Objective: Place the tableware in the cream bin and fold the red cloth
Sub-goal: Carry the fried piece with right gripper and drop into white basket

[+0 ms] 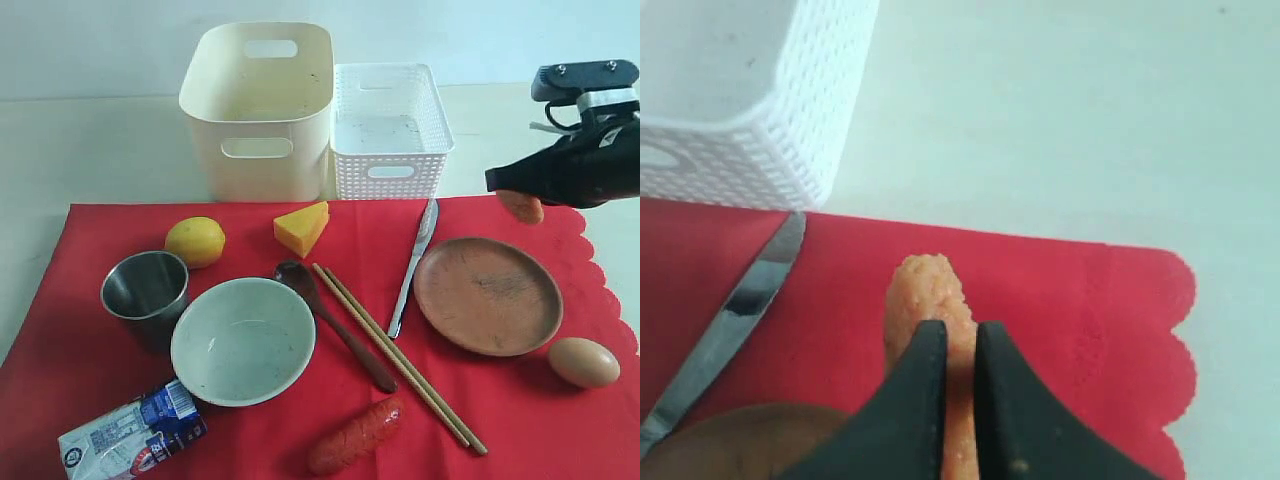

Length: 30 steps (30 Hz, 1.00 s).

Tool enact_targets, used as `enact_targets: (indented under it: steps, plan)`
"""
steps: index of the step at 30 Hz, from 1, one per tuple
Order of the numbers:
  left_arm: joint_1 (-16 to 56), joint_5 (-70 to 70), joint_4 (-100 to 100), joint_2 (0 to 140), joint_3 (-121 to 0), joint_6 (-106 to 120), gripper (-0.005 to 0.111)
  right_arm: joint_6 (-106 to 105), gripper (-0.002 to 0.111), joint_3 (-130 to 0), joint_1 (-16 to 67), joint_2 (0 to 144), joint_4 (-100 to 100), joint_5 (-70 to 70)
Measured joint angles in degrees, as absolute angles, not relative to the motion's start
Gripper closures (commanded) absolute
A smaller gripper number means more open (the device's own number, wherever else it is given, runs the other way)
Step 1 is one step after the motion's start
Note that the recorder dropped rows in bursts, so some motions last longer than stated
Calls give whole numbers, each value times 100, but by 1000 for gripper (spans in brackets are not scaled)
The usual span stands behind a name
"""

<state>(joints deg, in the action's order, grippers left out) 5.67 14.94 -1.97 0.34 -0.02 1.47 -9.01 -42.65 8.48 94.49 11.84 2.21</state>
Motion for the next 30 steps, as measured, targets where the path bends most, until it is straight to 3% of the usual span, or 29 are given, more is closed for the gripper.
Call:
enact_targets:
  steps: [20,30]
  plan:
    - [567,1494,-197,34,-2,147,104,-662,108,-4999,873,8873,1195,259]
    - [567,1494,-197,34,-2,147,104,-581,108,-5871,1782,9550,1206,-50]
